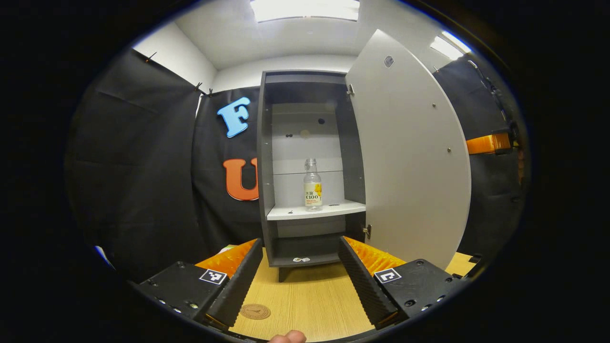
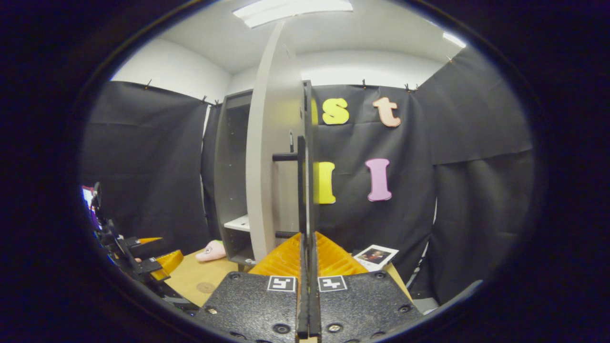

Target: Open the cabinet door with the right hand, grasp the bottle in the cabinet with the left hand and place it on the coaster, then close the cabinet door with the right hand.

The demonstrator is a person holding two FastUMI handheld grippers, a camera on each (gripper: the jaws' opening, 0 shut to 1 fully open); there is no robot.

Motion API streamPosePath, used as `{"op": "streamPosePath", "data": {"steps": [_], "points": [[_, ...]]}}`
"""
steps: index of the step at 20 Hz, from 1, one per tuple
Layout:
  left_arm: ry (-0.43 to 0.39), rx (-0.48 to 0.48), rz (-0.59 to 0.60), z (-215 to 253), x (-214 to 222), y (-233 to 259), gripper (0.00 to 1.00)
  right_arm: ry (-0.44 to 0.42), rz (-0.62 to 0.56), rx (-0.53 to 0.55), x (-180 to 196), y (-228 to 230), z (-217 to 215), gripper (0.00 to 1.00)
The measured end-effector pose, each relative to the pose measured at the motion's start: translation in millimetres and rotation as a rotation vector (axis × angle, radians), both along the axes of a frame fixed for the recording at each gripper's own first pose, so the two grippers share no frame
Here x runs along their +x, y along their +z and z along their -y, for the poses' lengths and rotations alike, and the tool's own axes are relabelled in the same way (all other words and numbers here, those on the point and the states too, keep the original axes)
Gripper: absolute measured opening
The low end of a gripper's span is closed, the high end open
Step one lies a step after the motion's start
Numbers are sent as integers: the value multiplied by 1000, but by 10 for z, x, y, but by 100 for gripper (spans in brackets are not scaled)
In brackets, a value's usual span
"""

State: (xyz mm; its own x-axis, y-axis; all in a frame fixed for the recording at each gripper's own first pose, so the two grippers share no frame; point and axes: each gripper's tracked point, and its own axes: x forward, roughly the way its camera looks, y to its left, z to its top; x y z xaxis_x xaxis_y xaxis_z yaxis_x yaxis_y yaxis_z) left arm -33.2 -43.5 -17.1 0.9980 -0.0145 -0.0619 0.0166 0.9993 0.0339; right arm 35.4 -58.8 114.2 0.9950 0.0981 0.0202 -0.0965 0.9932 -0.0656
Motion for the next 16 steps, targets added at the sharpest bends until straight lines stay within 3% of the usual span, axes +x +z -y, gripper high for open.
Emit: {"op": "streamPosePath", "data": {"steps": [3,5,6,7,11,12,14,16], "points": [[-10,7,-11,47,29,-29,96,-19,3,16,112,-56,74,6],[-13,13,-12,66,61,-20,96,-42,-8,6,173,-115,148,27],[-14,12,-10,81,81,-11,96,-52,-8,-7,188,-119,166,46],[-12,6,-10,100,89,-11,96,-57,-7,-16,216,-127,171,48],[-34,-28,-8,237,168,24,96,-88,14,1,267,-129,295,69],[-39,-23,-1,260,209,65,96,-85,11,19,269,-131,313,79],[-52,-9,22,287,342,162,96,-77,5,50,284,-129,332,89],[-64,6,58,319,518,291,96,-80,11,49,292,-124,345,91]]}}
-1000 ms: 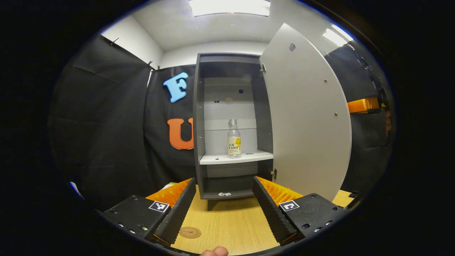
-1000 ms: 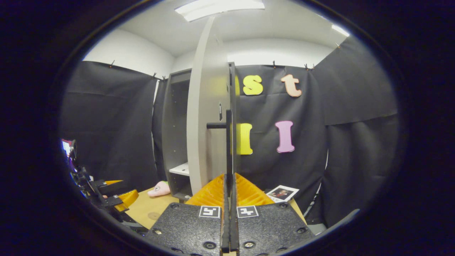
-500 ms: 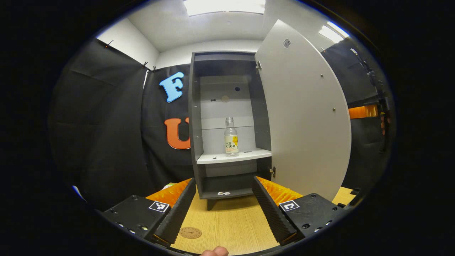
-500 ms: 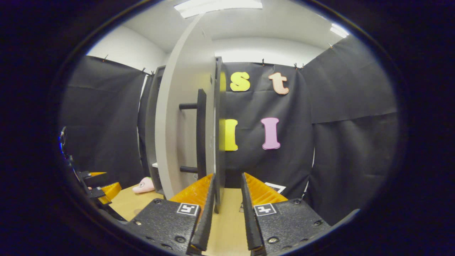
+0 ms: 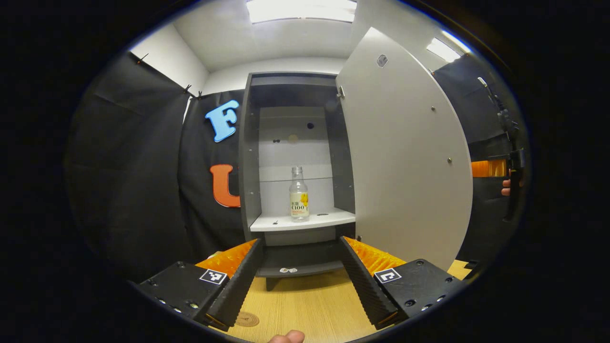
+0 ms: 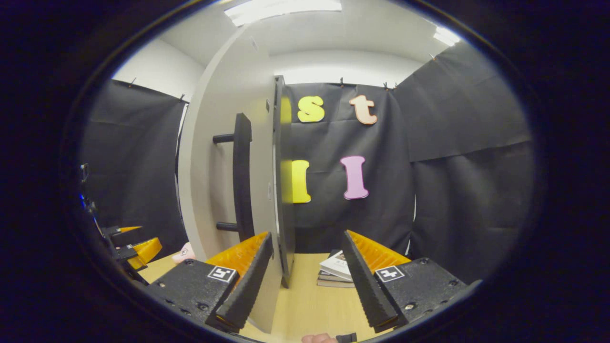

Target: Open the cabinet door with the right hand, grasp the bottle in the cabinet with the left hand and place it on the coaster, then close the cabinet door with the right hand.

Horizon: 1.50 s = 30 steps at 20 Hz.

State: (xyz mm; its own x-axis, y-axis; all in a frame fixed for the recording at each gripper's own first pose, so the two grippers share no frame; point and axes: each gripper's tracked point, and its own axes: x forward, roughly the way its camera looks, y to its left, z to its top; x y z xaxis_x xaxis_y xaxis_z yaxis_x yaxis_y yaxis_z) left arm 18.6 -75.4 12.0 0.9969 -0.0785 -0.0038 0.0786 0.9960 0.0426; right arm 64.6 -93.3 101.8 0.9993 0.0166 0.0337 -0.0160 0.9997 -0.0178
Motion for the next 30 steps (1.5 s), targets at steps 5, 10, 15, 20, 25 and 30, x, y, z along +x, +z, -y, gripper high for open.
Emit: {"op": "streamPosePath", "data": {"steps": [5,10,15,20,25,30], "points": [[-3,-2,66,34,573,223,96,-25,12,-48,11,-16,8,92],[33,-13,109,-78,1374,425,96,-24,17,-4,30,15,19,92],[46,-37,99,-135,2095,419,96,-46,30,-4,50,92,41,92],[44,3,87,-104,2675,390,96,-71,25,-27,90,109,64,92],[20,21,76,30,3089,376,96,-81,9,0,137,66,94,92],[27,19,70,24,3354,337,96,-91,-1,8,167,27,111,92]]}}
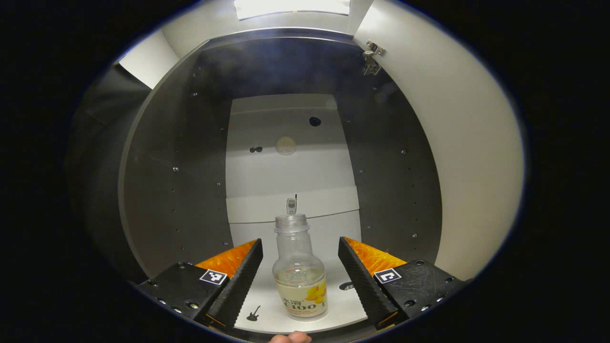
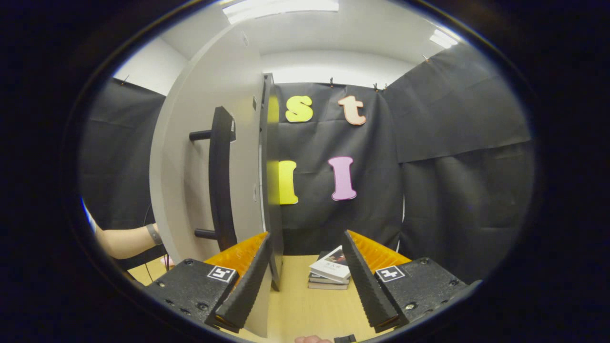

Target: Open the cabinet door with the right hand, grasp the bottle in the cabinet with the left hand and place it on the coaster, then close the cabinet door with the right hand.

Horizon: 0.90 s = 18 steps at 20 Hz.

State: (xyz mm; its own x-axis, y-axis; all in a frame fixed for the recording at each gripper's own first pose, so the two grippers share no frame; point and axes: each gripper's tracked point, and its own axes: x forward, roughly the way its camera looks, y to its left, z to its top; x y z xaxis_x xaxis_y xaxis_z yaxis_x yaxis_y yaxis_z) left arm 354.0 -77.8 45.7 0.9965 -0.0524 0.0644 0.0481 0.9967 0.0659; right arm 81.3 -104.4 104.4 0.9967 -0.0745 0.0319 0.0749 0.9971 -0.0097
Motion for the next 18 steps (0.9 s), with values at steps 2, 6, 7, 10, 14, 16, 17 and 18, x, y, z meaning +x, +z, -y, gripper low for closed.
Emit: {"op": "streamPosePath", "data": {"steps": [2,6,7,10,14,16,17,18], "points": [[6,-16,5,-38,69,18,96,-4,-2,-1,16,-12,9,92],[-3,-43,-9,-67,163,40,96,-12,-7,2,49,-14,22,92],[-9,-47,-13,-59,176,43,96,-14,-7,4,59,-21,33,92],[-1,-53,-1,-76,215,92,87,-16,-6,9,73,-19,46,92],[0,-50,-26,-89,276,43,64,-18,-5,14,101,-19,47,92],[1,-40,-34,-96,294,22,55,-19,-5,16,107,-31,55,92],[10,-35,-29,-122,272,34,49,-19,-4,18,112,-30,54,92],[9,-32,-31,-115,262,32,34,-20,-7,19,110,-32,52,92]]}}
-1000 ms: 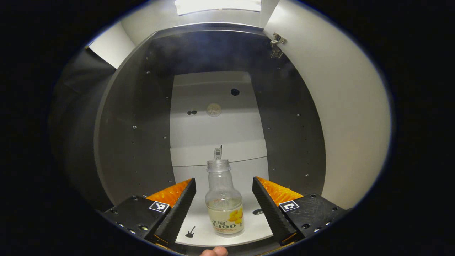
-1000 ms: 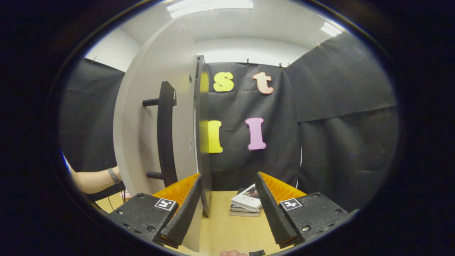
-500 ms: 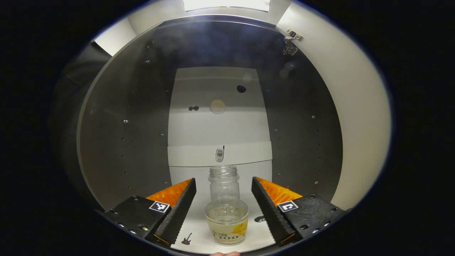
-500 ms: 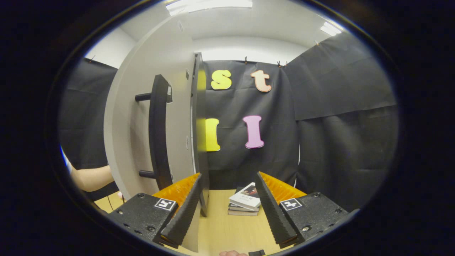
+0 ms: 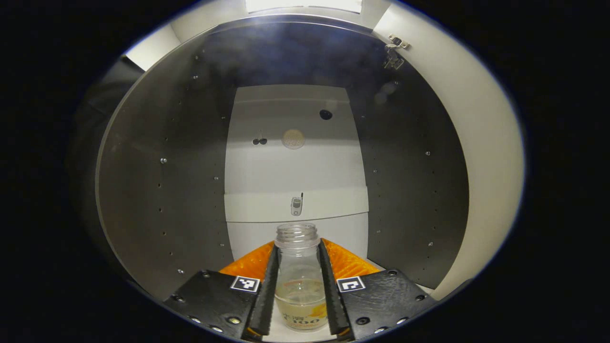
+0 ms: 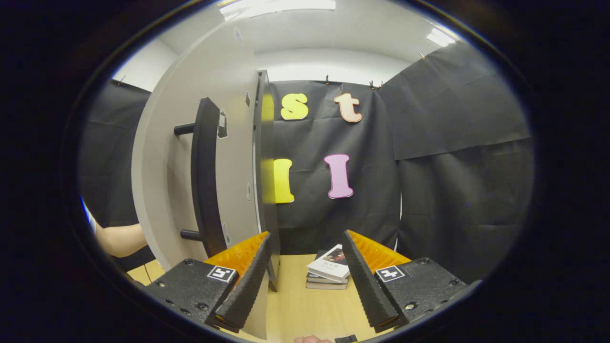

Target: Open the cabinet door with the right hand, grasp the bottle in the cabinet with the left hand and place it on the coaster, then close the cabinet door with the right hand.

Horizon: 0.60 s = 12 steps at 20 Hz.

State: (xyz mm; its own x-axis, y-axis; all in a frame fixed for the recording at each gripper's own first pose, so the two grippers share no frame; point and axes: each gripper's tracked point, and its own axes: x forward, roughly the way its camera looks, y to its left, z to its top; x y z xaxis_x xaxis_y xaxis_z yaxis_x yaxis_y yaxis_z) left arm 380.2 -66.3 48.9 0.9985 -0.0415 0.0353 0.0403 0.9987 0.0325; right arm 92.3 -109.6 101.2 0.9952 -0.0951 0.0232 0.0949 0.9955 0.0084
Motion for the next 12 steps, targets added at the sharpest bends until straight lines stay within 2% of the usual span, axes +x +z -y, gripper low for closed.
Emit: {"op": "streamPosePath", "data": {"steps": [1,2,3,4,5,12], "points": [[-3,-2,0,0,3,2,44,0,-1,1,5,-3,3,92],[2,-3,-2,-17,-1,9,31,0,-2,0,7,-7,6,92],[-1,-1,-4,-5,-11,13,50,-1,-1,-2,0,-2,7,92],[-4,-1,-2,-3,-47,29,50,-4,-1,-3,3,0,9,92],[-4,2,2,-17,-85,60,40,-6,0,-4,1,1,12,92],[-1,1,28,-253,-650,247,40,-5,4,8,2,-8,8,92]]}}
